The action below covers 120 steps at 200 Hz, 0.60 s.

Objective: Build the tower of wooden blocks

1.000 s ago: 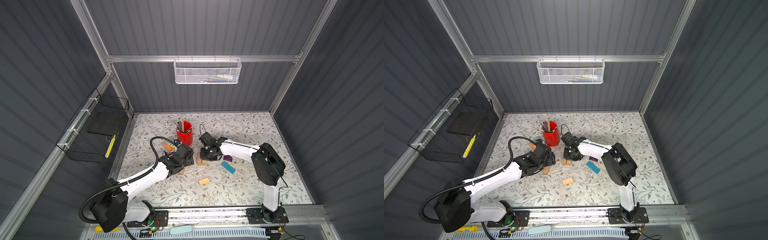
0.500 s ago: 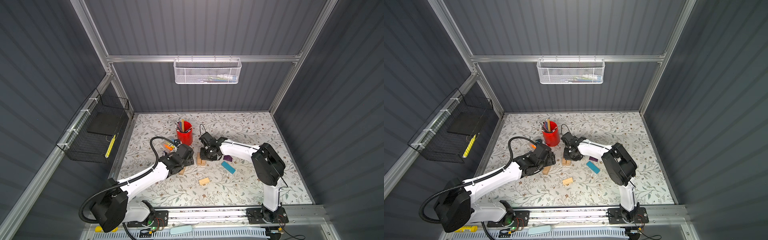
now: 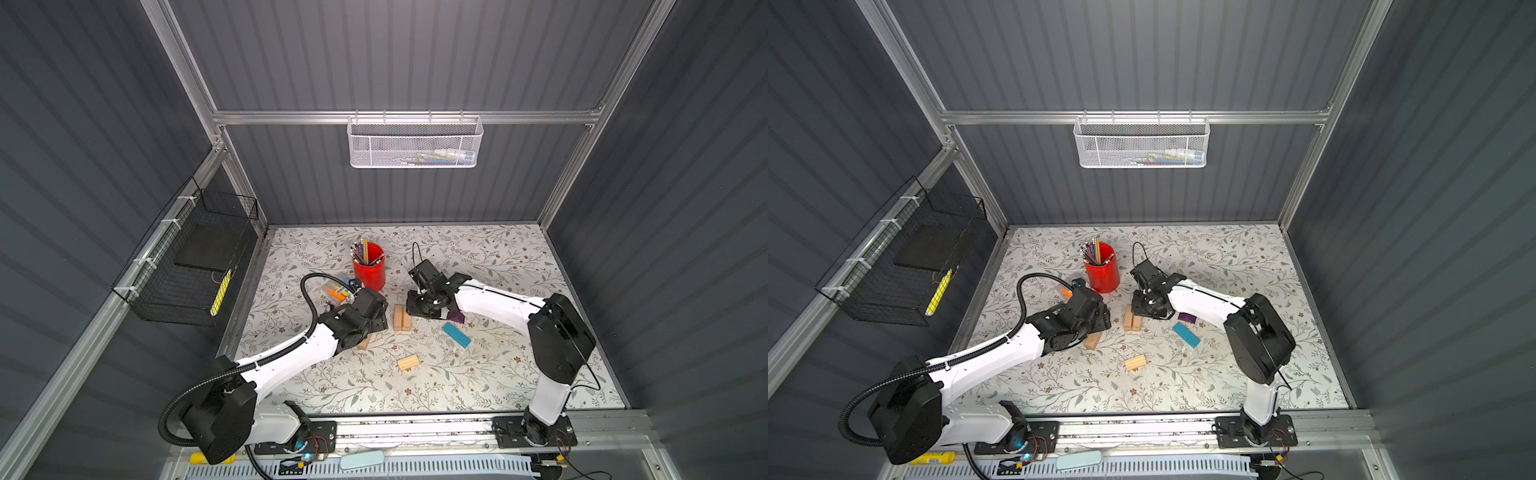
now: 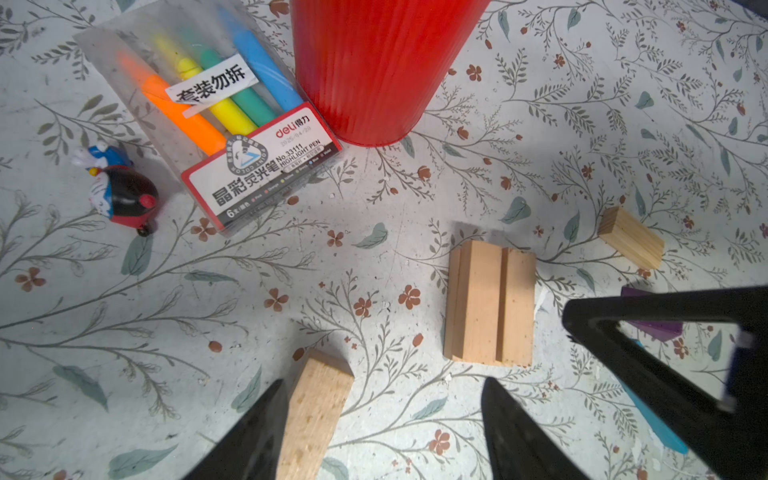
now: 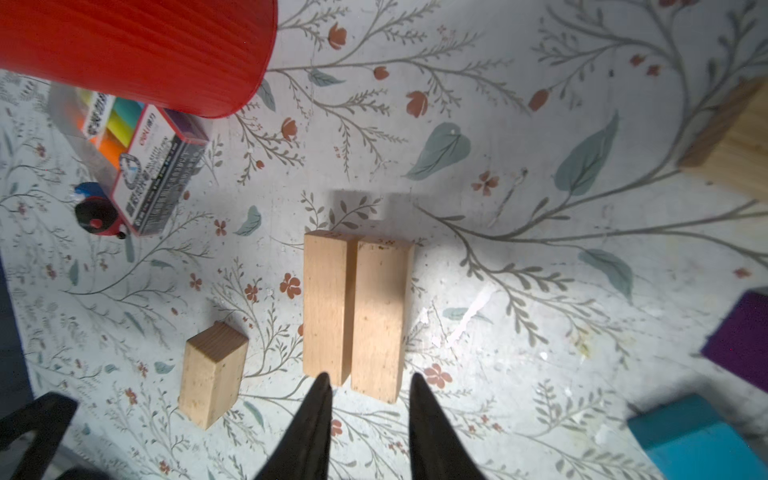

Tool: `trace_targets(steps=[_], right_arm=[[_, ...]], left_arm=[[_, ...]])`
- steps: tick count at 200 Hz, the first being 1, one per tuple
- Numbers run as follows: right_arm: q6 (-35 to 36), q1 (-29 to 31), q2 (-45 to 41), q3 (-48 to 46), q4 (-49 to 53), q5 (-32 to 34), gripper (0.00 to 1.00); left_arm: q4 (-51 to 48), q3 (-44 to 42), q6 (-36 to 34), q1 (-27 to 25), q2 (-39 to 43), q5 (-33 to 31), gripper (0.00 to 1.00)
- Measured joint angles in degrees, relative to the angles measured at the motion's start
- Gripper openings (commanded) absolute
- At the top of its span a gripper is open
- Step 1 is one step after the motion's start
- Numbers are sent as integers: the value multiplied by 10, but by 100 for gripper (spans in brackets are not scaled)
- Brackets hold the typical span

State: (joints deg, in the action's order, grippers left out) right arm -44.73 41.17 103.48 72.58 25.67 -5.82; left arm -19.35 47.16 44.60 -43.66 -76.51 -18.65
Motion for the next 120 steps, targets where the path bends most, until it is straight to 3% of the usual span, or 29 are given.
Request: trace_targets(steps=[48,120], right_arm=[[-2,-33,1,-45,-59,-70,30],[-18,-44,22,-57,-107,-116,28]], left_arm=[[38,2,0,0,-63,43,68],[112,28,1,4,-136,101,59]])
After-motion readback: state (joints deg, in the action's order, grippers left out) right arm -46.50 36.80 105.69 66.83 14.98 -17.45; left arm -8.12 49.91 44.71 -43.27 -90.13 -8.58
